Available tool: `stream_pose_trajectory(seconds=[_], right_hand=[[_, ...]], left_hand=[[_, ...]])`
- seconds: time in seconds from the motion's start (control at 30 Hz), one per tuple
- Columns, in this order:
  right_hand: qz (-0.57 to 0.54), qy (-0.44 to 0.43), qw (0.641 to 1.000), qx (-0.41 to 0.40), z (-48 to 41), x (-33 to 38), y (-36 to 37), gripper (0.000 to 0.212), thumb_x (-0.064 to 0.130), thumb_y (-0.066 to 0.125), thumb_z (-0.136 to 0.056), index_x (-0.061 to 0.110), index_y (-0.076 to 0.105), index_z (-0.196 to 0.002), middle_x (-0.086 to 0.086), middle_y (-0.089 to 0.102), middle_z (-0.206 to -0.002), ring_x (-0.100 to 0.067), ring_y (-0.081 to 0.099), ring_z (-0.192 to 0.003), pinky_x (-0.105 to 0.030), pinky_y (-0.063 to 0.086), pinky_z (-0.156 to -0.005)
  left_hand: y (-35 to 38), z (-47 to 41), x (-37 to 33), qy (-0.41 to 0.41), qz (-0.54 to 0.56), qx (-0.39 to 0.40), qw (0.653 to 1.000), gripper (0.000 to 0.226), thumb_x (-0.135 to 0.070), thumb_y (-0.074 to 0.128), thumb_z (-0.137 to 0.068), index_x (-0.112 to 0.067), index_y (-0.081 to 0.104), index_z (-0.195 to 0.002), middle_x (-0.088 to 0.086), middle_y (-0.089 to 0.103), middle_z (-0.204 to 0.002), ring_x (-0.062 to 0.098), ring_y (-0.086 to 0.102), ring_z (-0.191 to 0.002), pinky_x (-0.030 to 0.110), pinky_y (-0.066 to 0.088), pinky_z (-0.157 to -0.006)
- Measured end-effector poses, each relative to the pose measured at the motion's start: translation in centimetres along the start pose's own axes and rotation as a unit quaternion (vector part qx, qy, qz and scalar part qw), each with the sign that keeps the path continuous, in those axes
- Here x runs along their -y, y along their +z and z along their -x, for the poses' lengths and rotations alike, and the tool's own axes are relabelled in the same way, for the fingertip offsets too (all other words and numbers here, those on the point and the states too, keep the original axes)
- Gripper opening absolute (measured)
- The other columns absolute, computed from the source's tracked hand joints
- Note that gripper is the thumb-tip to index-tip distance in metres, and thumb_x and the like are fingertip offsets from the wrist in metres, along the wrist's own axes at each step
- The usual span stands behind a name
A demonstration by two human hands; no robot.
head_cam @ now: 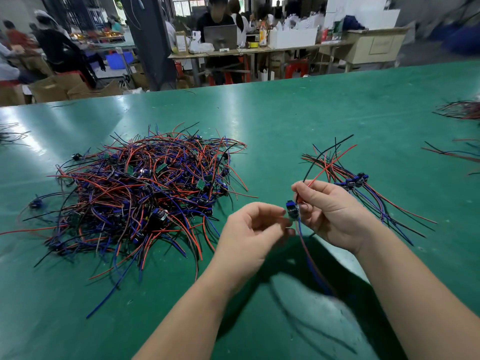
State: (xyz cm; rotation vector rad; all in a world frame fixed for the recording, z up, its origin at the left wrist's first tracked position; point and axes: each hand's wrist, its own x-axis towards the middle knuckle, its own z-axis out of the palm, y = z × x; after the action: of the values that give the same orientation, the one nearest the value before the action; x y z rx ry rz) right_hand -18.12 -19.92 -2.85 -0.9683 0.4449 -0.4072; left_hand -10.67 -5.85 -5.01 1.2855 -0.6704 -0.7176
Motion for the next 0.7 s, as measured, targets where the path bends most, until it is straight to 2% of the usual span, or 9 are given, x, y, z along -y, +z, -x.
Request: stream_pose_trajectory(seconds=[0.03, 0.13, 0.27, 0.37, 0.47, 0.6, 0.7], right_hand=[[0.004, 0.003, 1.000, 0.009, 0.0, 0.0, -0.1, 0.015, 0.012, 0.065, -0.066, 0.007, 0.057, -0.077, 0.001, 0.059, -0.056, -0.004, 0.051, -0.041, -0.012, 0.045, -0.043], [0.066, 0.025, 0.997, 0.042, 0.1, -0.3, -0.2, 0.010, 0.010, 0.067, -0.065, 0.007, 0.059, -0.072, -0.001, 0.059, -0.057, -0.007, 0.053, -0.045, -0.014, 0.048, -0.048], [0.130, 0.007, 0.992, 0.006, 0.3, 0.0, -0.3, 0.015, 0.012, 0.070, -0.062, 0.008, 0.058, -0.070, 0.001, 0.059, -0.055, -0.006, 0.055, -0.045, -0.012, 0.047, -0.045], [0.070, -0.036, 0.993, -0.090, -0.1, 1.1, -1.2, 0.015, 0.009, 0.070, -0.070, 0.009, 0.055, -0.073, 0.002, 0.059, -0.051, -0.003, 0.056, -0.042, -0.010, 0.044, -0.041], [-0.016, -0.066, 0.983, -0.173, -0.5, 2.2, -2.6, 0.012, 0.008, 0.067, -0.081, 0.009, 0.056, -0.079, 0.002, 0.060, -0.053, -0.002, 0.057, -0.044, -0.009, 0.044, -0.043], [-0.104, -0.110, 0.968, -0.200, -1.0, 1.9, -3.0, 0.011, 0.006, 0.067, -0.082, 0.008, 0.056, -0.083, -0.002, 0.062, -0.061, -0.004, 0.060, -0.049, -0.010, 0.046, -0.047], [-0.184, -0.179, 0.944, -0.206, -1.3, 2.4, -3.1, 0.003, 0.004, 0.057, -0.091, 0.004, 0.056, -0.088, -0.008, 0.064, -0.069, -0.012, 0.067, -0.062, -0.014, 0.050, -0.056]], left_hand=[[0.0, 0.0, -0.3, -0.033, 0.043, -0.007, 0.999, 0.006, -0.007, 0.068, -0.085, -0.011, 0.065, -0.089, 0.004, 0.072, -0.076, 0.017, 0.070, -0.068, 0.024, 0.055, -0.060], [-0.1, 0.1, -0.5, -0.091, 0.080, 0.016, 0.993, 0.024, -0.031, 0.066, -0.075, -0.008, 0.069, -0.083, 0.008, 0.070, -0.076, 0.018, 0.070, -0.064, 0.024, 0.055, -0.054], [-0.3, 0.4, -0.7, -0.125, 0.036, 0.064, 0.989, 0.022, -0.033, 0.069, -0.068, -0.012, 0.072, -0.067, 0.008, 0.072, -0.075, 0.015, 0.070, -0.063, 0.022, 0.055, -0.055], [-0.6, 0.5, -0.6, -0.164, 0.029, 0.104, 0.981, 0.022, -0.033, 0.067, -0.070, -0.012, 0.070, -0.074, 0.007, 0.073, -0.076, 0.013, 0.070, -0.064, 0.019, 0.055, -0.055], [-0.2, 0.8, -0.5, -0.195, 0.026, 0.149, 0.969, 0.025, -0.033, 0.064, -0.073, -0.009, 0.065, -0.082, 0.004, 0.073, -0.074, 0.011, 0.070, -0.064, 0.018, 0.054, -0.055], [-0.1, 0.5, -0.4, -0.194, 0.041, 0.135, 0.971, 0.027, -0.032, 0.064, -0.074, -0.007, 0.064, -0.084, 0.004, 0.072, -0.073, 0.011, 0.069, -0.063, 0.018, 0.054, -0.055], [-0.8, 0.5, -0.5, -0.192, 0.028, 0.120, 0.974, 0.027, -0.033, 0.067, -0.071, -0.008, 0.065, -0.081, 0.006, 0.072, -0.073, 0.013, 0.070, -0.062, 0.018, 0.053, -0.053]])
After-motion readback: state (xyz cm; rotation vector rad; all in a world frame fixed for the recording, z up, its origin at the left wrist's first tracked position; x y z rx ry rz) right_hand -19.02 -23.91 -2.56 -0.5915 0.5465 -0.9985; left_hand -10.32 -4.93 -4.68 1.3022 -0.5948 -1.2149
